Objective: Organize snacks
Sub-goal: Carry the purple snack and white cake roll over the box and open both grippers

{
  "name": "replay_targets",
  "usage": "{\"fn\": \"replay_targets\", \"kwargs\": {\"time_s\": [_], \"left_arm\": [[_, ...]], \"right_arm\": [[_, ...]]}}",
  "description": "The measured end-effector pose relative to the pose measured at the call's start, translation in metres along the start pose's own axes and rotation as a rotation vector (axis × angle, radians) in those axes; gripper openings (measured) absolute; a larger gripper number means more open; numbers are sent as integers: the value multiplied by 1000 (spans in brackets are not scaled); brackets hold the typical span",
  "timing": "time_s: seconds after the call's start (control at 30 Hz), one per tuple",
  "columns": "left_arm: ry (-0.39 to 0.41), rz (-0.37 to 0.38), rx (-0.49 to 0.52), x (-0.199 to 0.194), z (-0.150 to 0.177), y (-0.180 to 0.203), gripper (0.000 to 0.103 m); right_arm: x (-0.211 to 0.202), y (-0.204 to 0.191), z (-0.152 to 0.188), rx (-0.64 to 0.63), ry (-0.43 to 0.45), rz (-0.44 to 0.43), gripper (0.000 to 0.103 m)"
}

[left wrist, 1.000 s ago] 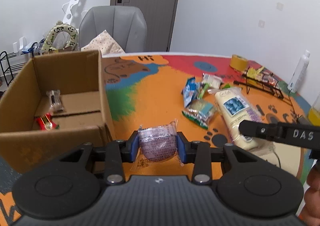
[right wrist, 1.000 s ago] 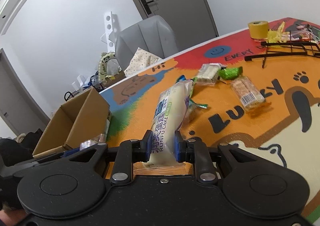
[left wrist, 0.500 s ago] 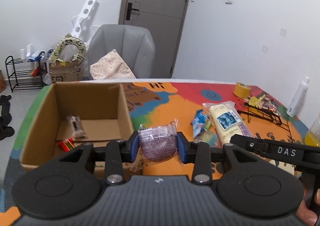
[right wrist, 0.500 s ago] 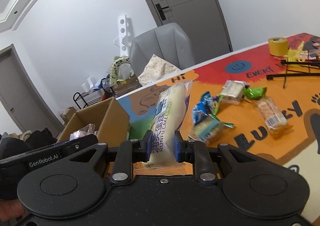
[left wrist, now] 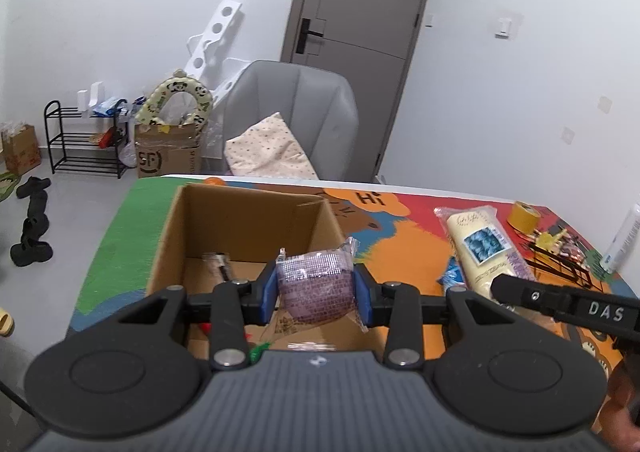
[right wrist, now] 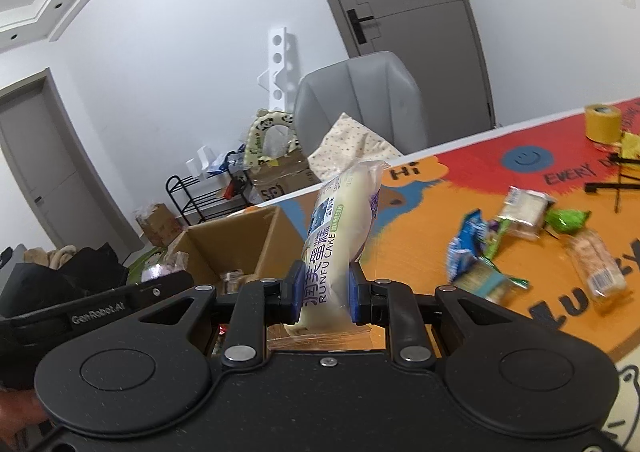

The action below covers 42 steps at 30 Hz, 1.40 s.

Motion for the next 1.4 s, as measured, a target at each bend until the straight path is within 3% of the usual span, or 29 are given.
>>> {"fn": "replay_targets", "kwargs": {"time_s": [0.4, 0.7, 0.77, 0.83, 0.87, 1.1, 1.4], "left_arm": [[-14, -41, -72, 12, -13, -42, 41], [9, -47, -107, -4, -19, -62, 44], [11, -43, -112, -7, -20, -64, 45], [11, -42, -114, -9, -20, -66, 47], [11, -44, -116, -10, -19, -67, 48], [11, -49, -124, -12, -17, -69, 59], [10, -42, -90, -9, -12, -50, 82]], "right_arm": [[28, -40, -18, -63, -13, -45, 20], [50, -73, -25, -83, -25, -99, 21], [55, -77, -27, -71, -27, -120, 26], [58, -76, -26, -64, -32, -88, 51], [57, -75, -25, -66, -25, -73, 55], [44, -66, -18, -53, -32, -56, 57], [22, -37, -5, -13, -35, -10, 68]]}}
Point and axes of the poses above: each gripper's, at about its wrist camera, not at the fingertips, and x roughly the way its jaws point, y to its right, z to its underside, the point moved 6 cm from there along x, roughly the way its jaws point, and after that the axes turned 10 degrees about -x, right-handed, at the moved point
